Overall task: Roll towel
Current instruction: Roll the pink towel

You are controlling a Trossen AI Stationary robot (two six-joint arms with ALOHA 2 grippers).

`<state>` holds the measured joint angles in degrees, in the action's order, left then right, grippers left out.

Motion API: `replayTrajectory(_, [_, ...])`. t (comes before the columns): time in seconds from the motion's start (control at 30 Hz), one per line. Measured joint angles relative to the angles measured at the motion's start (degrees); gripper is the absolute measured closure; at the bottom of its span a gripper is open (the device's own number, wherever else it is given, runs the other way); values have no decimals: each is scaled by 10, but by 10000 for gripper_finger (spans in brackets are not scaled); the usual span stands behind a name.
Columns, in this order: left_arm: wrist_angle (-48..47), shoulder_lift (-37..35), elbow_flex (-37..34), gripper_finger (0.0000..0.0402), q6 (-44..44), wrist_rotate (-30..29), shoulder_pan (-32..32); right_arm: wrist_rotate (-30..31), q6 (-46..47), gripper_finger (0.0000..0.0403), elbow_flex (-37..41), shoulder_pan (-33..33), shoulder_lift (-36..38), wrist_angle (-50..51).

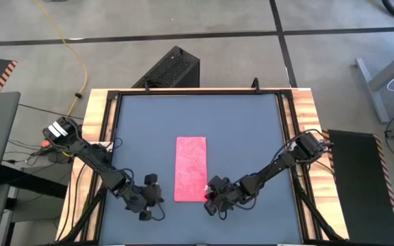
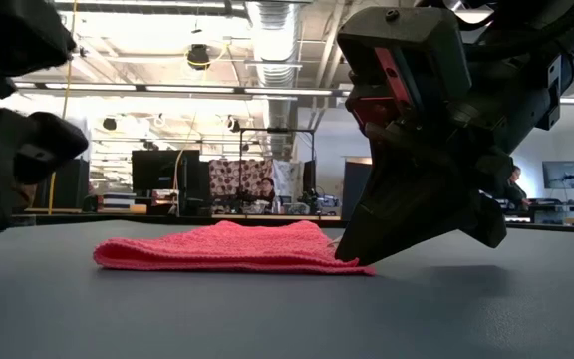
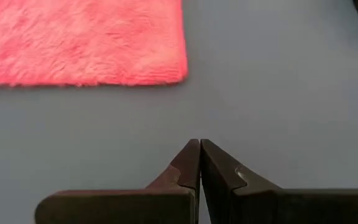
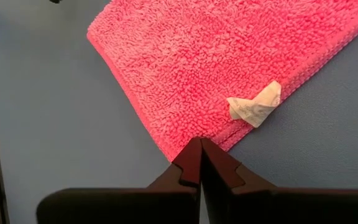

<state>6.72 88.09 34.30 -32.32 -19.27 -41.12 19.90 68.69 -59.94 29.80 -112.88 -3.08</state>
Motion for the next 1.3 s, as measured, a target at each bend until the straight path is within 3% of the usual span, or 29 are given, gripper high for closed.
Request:
replayTrajectory(0.1, [37, 0, 0, 398, 58, 19, 0, 0, 0, 373, 0, -2, 0, -2])
replayTrajectory(0.23, [81, 0, 0, 378, 53, 36, 7, -1, 7, 368, 1, -3, 0, -4])
replayTrajectory(0.57, [104, 20, 1, 254, 6, 29, 29, 5, 11, 367, 1, -3, -1, -6])
replayTrajectory(0.67, [97, 33, 1, 234, 13, 30, 30, 10, 18, 367, 1, -3, -1, -7])
replayTrajectory(1.0, [91, 49, 9, 262, 299, -65, 20, 11, 20, 367, 1, -3, -1, -8])
replayTrajectory(1.3, [89, 48, 9, 282, 338, -26, 33, 11, 35, 367, 1, -3, -1, -8])
